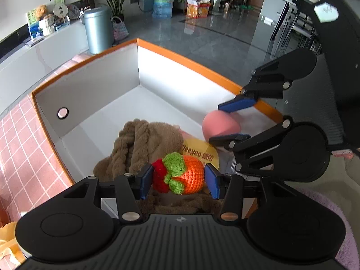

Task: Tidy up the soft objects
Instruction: 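Carry the crocheted fruit and pink ball with both tools over the orange box, then open both tools to release the fruit and ball into the box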

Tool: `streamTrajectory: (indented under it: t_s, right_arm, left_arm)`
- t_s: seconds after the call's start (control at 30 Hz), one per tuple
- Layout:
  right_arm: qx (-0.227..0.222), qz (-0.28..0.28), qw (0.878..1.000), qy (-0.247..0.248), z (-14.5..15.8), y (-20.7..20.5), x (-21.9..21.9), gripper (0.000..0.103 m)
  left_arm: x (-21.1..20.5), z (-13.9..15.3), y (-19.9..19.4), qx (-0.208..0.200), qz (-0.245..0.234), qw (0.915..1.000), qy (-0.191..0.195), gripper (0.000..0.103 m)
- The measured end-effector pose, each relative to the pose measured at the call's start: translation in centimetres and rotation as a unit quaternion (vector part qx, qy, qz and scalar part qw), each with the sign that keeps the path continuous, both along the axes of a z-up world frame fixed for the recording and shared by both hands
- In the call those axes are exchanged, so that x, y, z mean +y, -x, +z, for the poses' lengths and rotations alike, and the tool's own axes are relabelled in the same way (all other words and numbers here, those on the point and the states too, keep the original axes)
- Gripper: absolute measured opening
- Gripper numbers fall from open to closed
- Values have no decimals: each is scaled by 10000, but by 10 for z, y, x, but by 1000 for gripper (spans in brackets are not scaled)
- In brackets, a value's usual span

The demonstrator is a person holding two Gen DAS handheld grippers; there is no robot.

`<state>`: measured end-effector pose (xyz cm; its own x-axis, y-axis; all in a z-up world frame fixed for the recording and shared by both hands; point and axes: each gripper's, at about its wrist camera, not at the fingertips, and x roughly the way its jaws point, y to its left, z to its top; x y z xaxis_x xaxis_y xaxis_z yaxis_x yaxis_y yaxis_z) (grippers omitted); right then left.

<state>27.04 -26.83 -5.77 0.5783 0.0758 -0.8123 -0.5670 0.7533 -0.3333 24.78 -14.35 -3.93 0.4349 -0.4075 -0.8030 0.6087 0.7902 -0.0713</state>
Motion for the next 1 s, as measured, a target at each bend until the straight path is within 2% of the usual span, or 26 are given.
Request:
streamTrajectory:
  t_s: [0.23,0.37,0.53,0.73,1.0]
  right_arm:
    - [81,-99,9999,28,-3,-5,0,45]
    - [86,-131,9999,17,-3,-5,0,46]
    - [-12,-115,9999,58,0,-2,1,55]
    - [-149,-116,9998,43,10,5,-1,58]
    - [-380,-141,9992,-7,26,21,2,62]
  left_arm:
    - [-6,-4,1,92,2,9998,-174,59]
    - [-7,-6,3,36,-14,9997,-229,65]
    - [-8,-2,8,-49,-38,9998,-176,75]
    - [-6,9,15,-185,30,9997,-141,75]
    - [7,29,32,-536,176,9983,124,75]
